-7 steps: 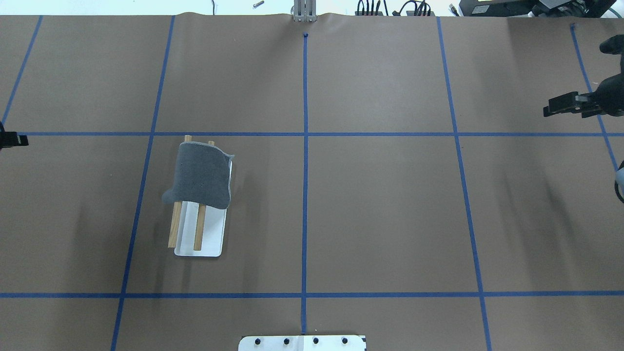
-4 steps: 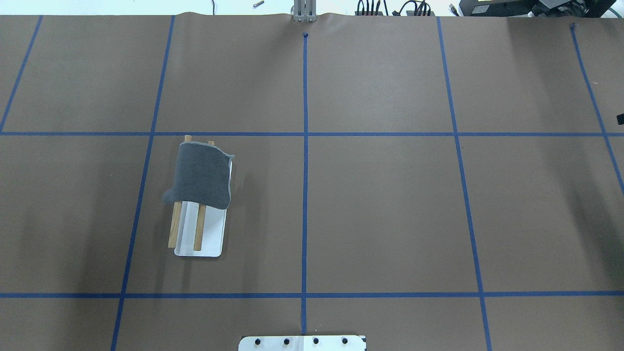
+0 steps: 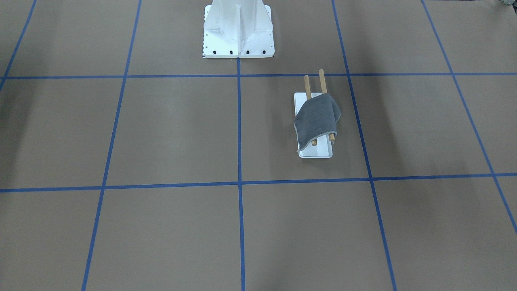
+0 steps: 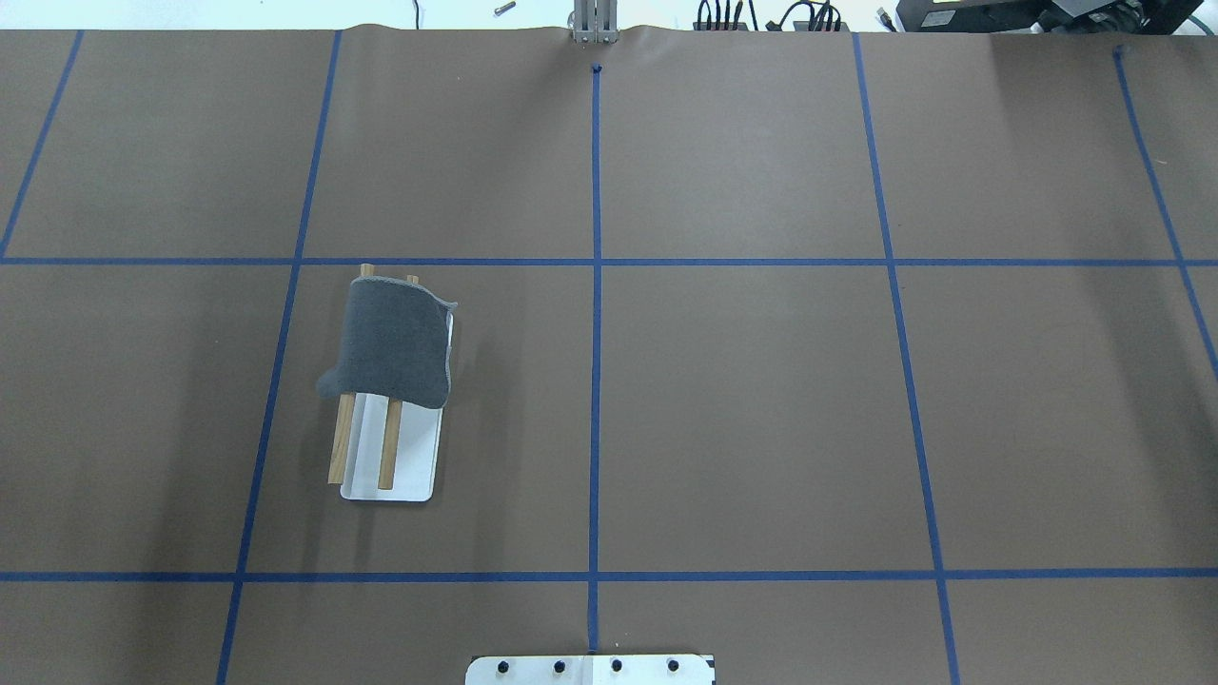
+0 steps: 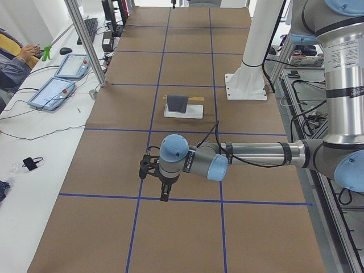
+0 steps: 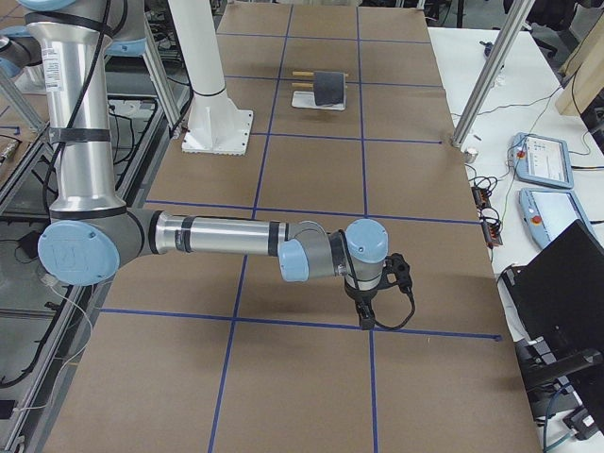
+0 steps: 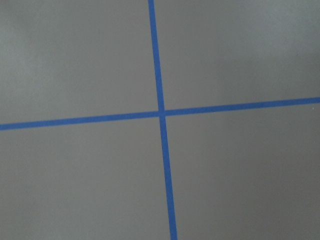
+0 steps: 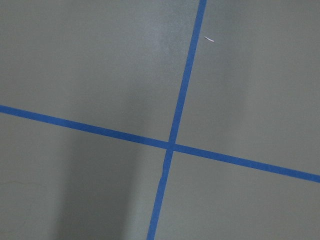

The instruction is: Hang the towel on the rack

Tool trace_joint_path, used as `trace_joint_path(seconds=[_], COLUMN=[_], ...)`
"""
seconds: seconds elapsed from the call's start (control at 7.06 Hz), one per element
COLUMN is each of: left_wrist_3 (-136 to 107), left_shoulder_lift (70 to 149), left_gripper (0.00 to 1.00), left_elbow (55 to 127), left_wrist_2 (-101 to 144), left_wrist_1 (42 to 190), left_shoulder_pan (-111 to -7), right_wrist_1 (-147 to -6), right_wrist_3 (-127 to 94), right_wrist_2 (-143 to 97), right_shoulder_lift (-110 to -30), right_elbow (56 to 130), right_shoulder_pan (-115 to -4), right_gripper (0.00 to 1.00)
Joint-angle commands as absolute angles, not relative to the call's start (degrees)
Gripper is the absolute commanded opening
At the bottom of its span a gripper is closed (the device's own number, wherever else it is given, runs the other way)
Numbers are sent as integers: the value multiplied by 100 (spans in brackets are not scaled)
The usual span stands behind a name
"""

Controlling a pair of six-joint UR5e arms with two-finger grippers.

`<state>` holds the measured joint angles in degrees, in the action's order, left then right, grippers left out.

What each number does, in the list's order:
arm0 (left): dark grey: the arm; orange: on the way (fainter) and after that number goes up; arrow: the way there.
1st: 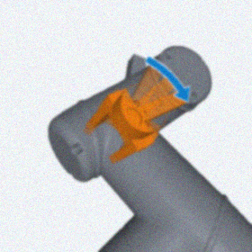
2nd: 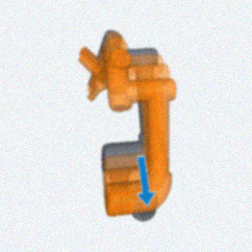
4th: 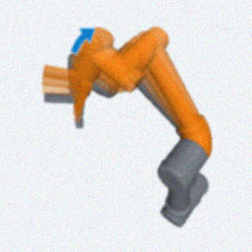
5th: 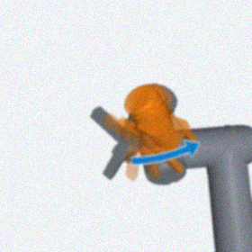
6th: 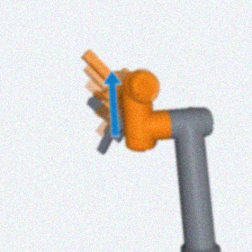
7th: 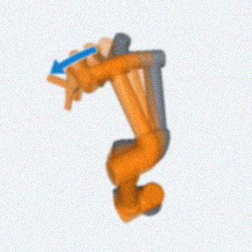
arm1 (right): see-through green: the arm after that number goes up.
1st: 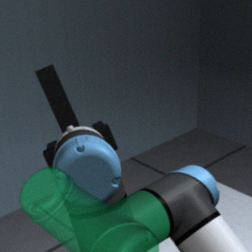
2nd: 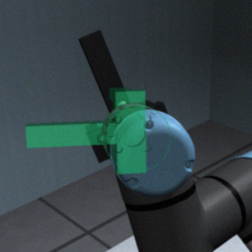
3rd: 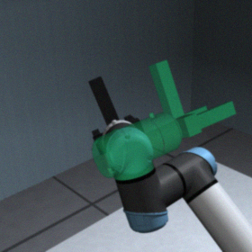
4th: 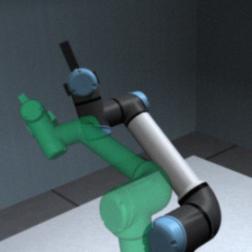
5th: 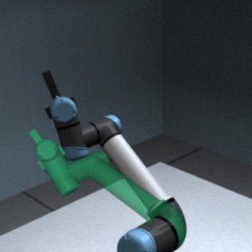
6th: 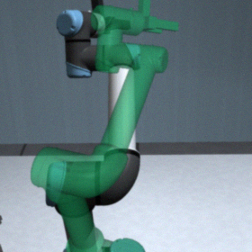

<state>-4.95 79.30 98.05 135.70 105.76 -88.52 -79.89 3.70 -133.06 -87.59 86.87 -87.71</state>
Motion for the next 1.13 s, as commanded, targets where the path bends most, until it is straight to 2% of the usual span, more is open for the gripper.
trace_joint_path(seconds=[0.0,0.42,0.99], left_wrist_3=[-352,-404,-413], left_shoulder_lift=[7797,7787,7796], left_gripper=[98,98,98], left_elbow=[9817,9782,9729], left_wrist_2=[13536,13579,13561], left_wrist_1=[10240,10231,10283], left_shoulder_pan=[-8868,-8877,-8868], right_wrist_1=[-8191,-8936,-9009], right_wrist_3=[439,439,439], right_wrist_2=[-13307,-13307,-13315], right_shoulder_lift=[-8710,-8430,-8411], right_elbow=[8727,8754,8815], right_shoulder_pan=[-8824,-8807,-8780], right_gripper=[100,100,100])
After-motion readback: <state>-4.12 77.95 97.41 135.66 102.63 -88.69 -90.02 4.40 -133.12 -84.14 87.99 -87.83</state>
